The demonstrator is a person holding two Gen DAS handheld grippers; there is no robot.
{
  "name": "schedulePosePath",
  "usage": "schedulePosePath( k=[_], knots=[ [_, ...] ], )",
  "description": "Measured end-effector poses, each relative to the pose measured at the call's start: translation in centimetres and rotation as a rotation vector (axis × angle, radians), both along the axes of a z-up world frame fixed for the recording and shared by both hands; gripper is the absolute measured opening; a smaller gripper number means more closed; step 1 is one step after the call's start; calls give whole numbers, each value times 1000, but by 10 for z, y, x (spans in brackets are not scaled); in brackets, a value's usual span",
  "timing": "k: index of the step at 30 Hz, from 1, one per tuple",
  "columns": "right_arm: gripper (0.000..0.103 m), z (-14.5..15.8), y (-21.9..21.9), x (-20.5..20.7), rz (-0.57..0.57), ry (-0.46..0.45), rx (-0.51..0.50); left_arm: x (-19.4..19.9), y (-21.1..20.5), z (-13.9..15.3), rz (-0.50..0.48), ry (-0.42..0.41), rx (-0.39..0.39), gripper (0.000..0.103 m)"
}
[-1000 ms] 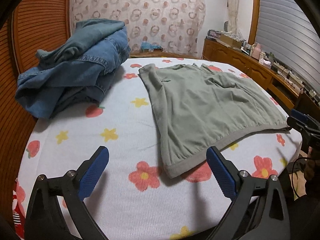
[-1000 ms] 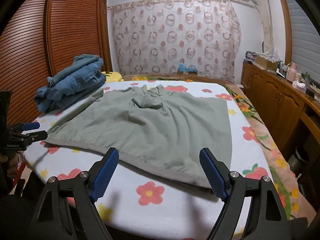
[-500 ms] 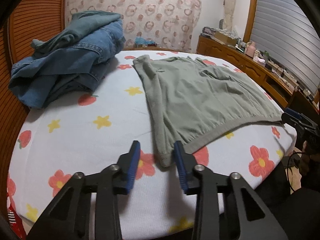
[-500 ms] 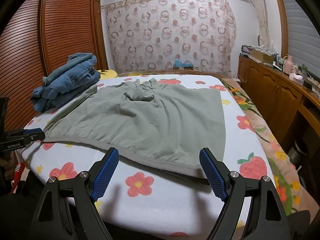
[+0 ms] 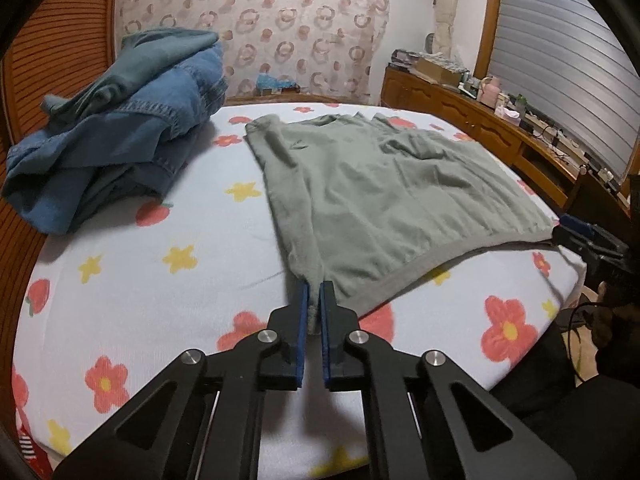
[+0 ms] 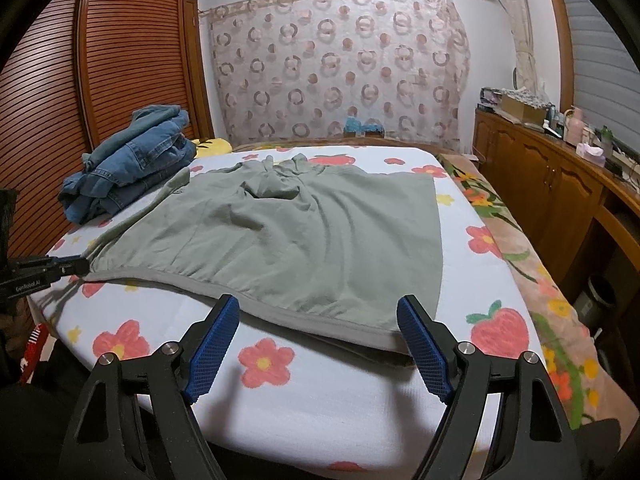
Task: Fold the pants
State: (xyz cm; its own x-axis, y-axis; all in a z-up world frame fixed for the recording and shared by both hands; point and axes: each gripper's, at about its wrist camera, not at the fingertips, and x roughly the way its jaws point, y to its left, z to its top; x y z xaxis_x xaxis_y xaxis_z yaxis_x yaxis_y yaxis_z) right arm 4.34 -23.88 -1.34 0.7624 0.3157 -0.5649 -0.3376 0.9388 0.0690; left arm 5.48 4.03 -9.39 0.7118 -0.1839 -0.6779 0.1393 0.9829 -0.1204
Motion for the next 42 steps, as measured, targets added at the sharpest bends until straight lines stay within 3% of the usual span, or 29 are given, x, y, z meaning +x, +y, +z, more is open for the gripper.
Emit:
schedulePosePath(
  k=[22, 30, 36, 39, 42],
  knots=[
    [80, 4, -7, 3, -1, -2, 20, 51, -89, 61, -257, -81, 35, 5],
    [78, 6, -12, 4, -9, -2, 25, 61, -117, 80, -314, -91, 26, 5],
    [78, 6, -11, 5, -1, 1, 27, 59, -119, 80, -294, -90, 56, 6],
    [77, 8, -7, 6, 10, 0, 24, 60, -110, 78, -272, -81, 59, 17],
    [76, 10, -3, 9, 24, -1, 27, 57, -99, 74, -246, -84, 64, 42]
  ],
)
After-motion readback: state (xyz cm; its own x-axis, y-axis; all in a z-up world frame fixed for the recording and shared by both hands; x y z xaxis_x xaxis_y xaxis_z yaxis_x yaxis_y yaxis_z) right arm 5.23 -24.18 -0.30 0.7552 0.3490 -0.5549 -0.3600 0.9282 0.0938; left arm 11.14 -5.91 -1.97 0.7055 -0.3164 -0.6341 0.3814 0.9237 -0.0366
